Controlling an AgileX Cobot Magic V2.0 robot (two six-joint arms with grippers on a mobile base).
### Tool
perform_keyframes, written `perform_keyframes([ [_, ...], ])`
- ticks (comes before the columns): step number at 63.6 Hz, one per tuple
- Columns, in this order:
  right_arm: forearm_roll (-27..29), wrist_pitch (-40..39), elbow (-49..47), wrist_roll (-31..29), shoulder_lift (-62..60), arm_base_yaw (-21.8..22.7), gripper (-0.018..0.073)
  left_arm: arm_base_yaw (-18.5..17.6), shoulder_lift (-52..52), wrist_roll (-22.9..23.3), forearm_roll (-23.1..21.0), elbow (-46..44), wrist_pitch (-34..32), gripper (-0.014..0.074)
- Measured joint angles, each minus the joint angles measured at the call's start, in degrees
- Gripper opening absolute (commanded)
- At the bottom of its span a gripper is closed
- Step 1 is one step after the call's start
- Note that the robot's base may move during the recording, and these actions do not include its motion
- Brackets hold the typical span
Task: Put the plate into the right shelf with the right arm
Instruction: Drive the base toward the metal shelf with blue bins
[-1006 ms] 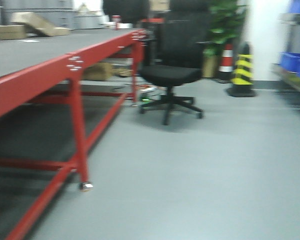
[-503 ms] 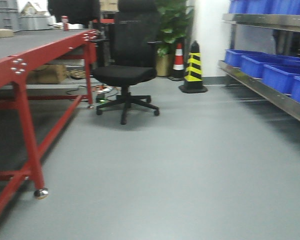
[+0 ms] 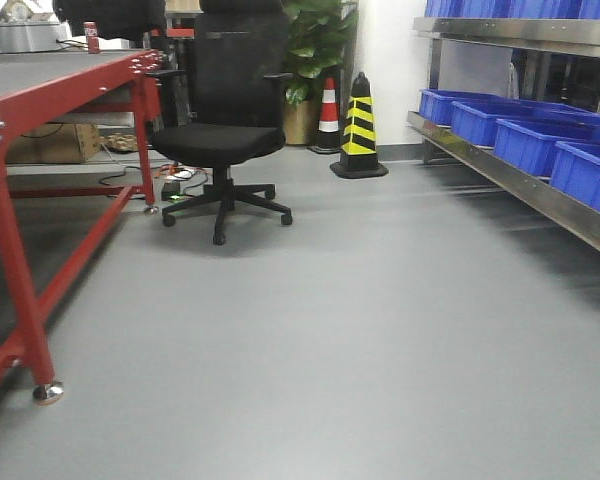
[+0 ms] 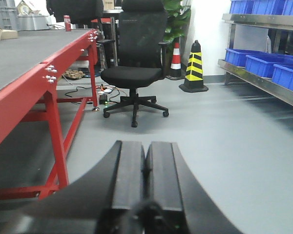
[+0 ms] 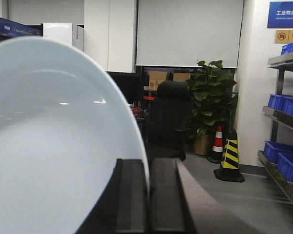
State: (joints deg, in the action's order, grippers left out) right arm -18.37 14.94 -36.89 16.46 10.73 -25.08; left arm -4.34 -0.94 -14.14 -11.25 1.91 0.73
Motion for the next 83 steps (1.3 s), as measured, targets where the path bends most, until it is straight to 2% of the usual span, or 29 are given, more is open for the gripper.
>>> perform_keyframes([
  [83,0.0,0.1,0.0,0.0,0.0,0.0,0.0055,0.0,0.0,0.0,0.0,0.0,0.0,-0.0047],
])
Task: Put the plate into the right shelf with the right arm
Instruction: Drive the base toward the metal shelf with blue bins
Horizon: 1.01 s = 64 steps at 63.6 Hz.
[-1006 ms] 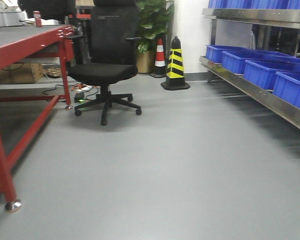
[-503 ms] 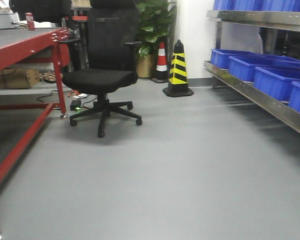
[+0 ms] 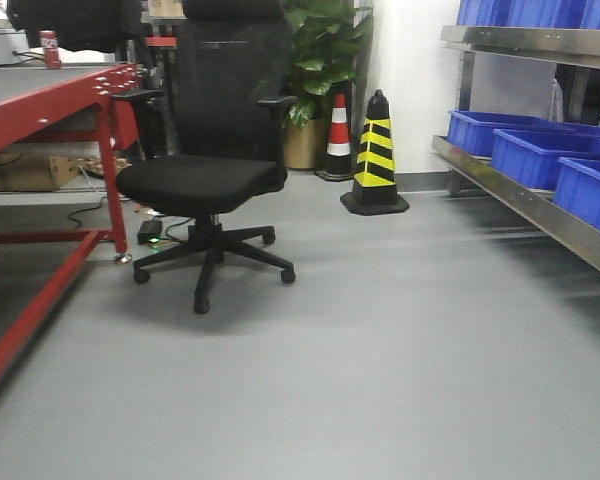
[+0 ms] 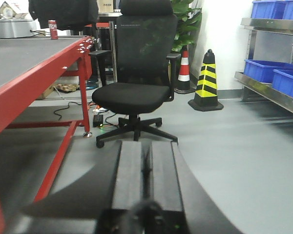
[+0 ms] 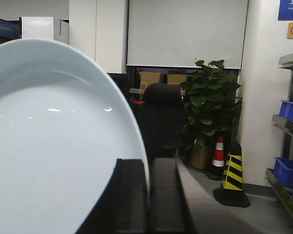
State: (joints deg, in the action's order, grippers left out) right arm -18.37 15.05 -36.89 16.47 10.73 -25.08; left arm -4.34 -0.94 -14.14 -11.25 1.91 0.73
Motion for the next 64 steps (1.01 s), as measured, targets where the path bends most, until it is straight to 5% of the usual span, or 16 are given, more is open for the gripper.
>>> perform_keyframes([
  [64,0.0,0.0,0.0,0.0,0.0,0.0,0.0055,0.0,0.0,0.0,0.0,0.0,0.0,-0.0047],
])
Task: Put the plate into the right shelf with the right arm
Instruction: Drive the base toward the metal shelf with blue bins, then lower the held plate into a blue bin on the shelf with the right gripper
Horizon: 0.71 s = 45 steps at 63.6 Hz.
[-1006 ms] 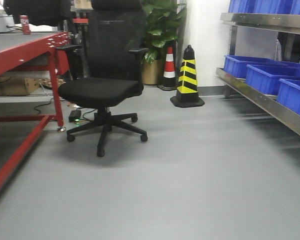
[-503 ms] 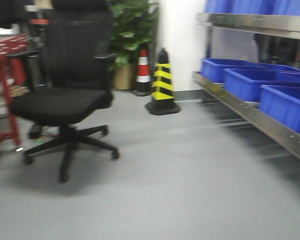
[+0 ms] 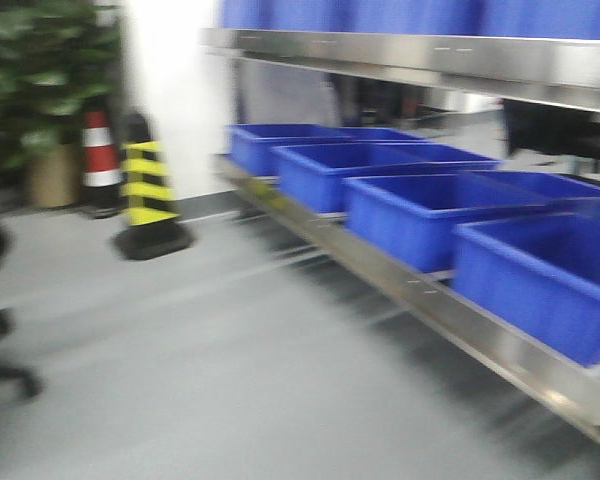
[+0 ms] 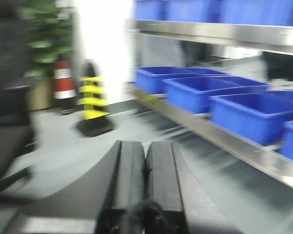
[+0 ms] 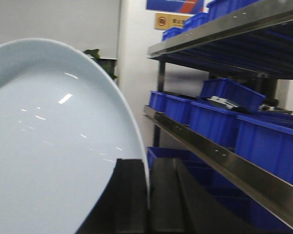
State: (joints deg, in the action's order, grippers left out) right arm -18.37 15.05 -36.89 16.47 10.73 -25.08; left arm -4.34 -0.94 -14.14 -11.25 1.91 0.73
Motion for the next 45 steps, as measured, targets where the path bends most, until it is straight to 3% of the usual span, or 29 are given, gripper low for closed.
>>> perform_keyframes([
  [45,0.0,0.0,0.0,0.0,0.0,0.0,0.0055,0.0,0.0,0.0,0.0,0.0,0.0,-0.0047],
])
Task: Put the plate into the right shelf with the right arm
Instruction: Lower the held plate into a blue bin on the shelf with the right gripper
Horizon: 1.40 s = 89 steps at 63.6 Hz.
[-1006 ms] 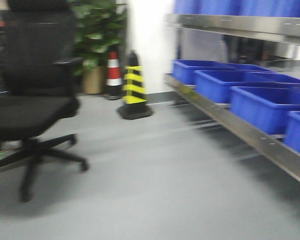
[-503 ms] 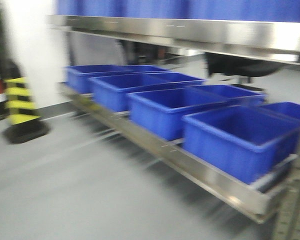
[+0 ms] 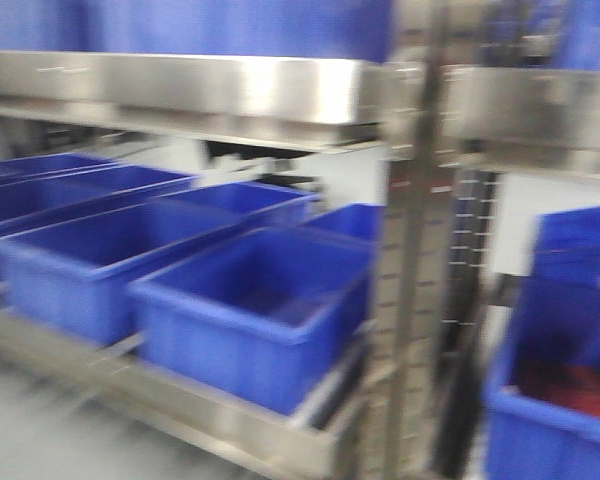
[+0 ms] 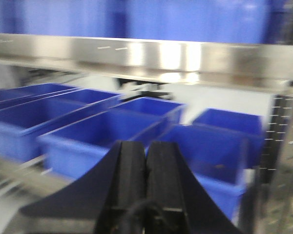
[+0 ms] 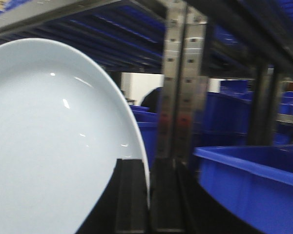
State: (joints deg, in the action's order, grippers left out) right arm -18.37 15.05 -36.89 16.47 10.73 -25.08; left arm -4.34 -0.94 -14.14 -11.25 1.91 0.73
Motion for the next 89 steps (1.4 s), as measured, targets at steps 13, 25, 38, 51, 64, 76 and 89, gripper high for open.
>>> perform_keyframes([
  [13,0.0,0.0,0.0,0.0,0.0,0.0,0.0055,0.0,0.0,0.0,0.0,0.0,0.0,-0.0047],
  [25,0.0,0.0,0.0,0.0,0.0,0.0,0.0055,0.0,0.0,0.0,0.0,0.0,0.0,-0.0047],
  [38,0.0,0.0,0.0,0.0,0.0,0.0,0.0055,0.0,0.0,0.0,0.0,0.0,0.0,-0.0047],
  [51,0.0,0.0,0.0,0.0,0.0,0.0,0.0055,0.0,0.0,0.0,0.0,0.0,0.0,-0.0047],
  [64,0.0,0.0,0.0,0.0,0.0,0.0,0.0055,0.6,0.0,0.0,0.0,0.0,0.0,-0.0047],
  [76,0.0,0.0,0.0,0.0,0.0,0.0,0.0055,0.9,0.0,0.0,0.0,0.0,0.0,-0.0047],
  [89,0.0,0.0,0.0,0.0,0.0,0.0,0.0055,0.9,0.0,0.0,0.0,0.0,0.0,-0.0047],
])
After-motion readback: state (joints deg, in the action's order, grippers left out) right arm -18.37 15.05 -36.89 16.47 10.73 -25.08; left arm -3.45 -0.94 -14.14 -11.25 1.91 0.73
